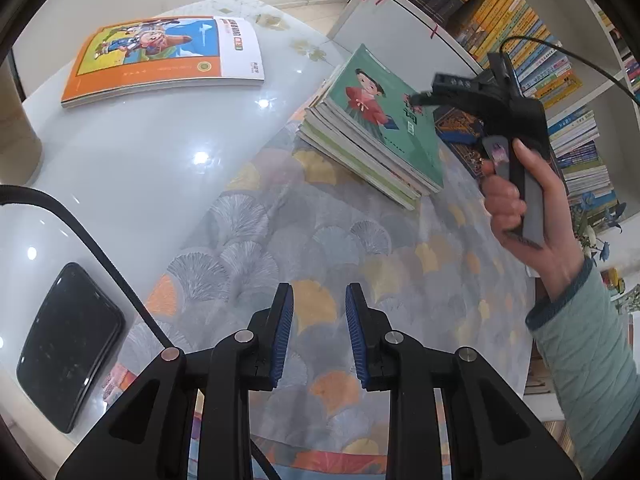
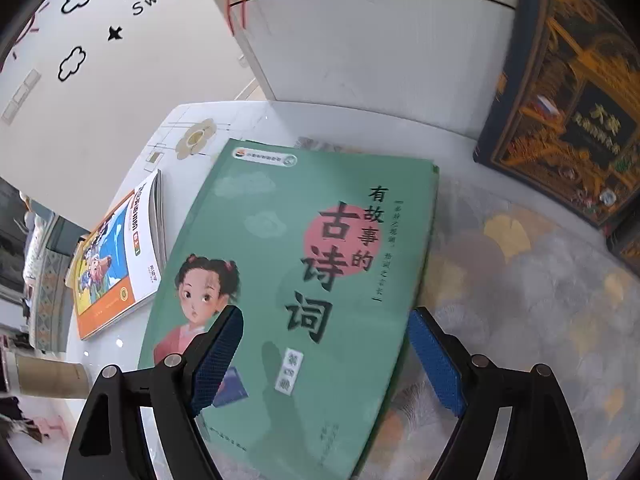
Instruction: Organize books
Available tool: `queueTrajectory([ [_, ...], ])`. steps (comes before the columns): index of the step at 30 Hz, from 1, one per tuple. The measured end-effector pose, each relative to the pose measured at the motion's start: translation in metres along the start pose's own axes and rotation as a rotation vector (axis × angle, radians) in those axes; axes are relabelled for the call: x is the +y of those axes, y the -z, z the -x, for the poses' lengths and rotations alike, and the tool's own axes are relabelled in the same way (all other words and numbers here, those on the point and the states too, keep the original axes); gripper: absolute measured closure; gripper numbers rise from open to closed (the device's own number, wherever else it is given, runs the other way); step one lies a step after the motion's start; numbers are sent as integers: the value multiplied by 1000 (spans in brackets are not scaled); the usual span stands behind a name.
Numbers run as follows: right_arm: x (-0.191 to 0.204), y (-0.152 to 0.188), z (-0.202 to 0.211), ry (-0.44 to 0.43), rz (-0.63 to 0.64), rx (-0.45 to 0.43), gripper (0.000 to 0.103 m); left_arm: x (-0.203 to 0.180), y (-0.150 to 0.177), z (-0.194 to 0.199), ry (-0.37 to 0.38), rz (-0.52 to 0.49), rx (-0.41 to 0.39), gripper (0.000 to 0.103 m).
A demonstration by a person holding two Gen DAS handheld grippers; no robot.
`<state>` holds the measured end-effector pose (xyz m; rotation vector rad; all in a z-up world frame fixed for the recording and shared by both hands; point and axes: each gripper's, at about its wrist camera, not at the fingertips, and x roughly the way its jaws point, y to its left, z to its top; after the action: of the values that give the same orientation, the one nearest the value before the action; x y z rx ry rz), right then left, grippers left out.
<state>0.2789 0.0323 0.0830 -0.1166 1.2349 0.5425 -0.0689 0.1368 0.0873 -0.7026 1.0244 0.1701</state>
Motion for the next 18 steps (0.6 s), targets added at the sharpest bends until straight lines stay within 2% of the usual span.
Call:
queueTrajectory([
  [3, -18, 37, 27, -18, -31, -28, 19, -24, -3, 3, -15, -73, -24, 79],
  [5, -27, 70, 55, -6, -16, -73, 19, -59, -6, 6, -37, -172, -58, 79],
  [10, -57, 184, 173, 132, 50, -318, 19, -142, -6, 12, -67, -354, -145, 71],
  [11, -66, 202, 192, 150, 40, -351, 16, -155, -4, 15, -68, -373, -162, 69],
  [14, -97, 261, 246, 183, -38, -442, 7, -193, 7, 23, -95, -433, -229, 46],
  [15, -105, 272, 257, 199, -72, -456, 7, -202, 8, 25, -105, -447, -252, 35],
  [18, -125, 300, 287, 221, -161, -512, 7, -236, 19, 43, -99, -511, -356, 20],
])
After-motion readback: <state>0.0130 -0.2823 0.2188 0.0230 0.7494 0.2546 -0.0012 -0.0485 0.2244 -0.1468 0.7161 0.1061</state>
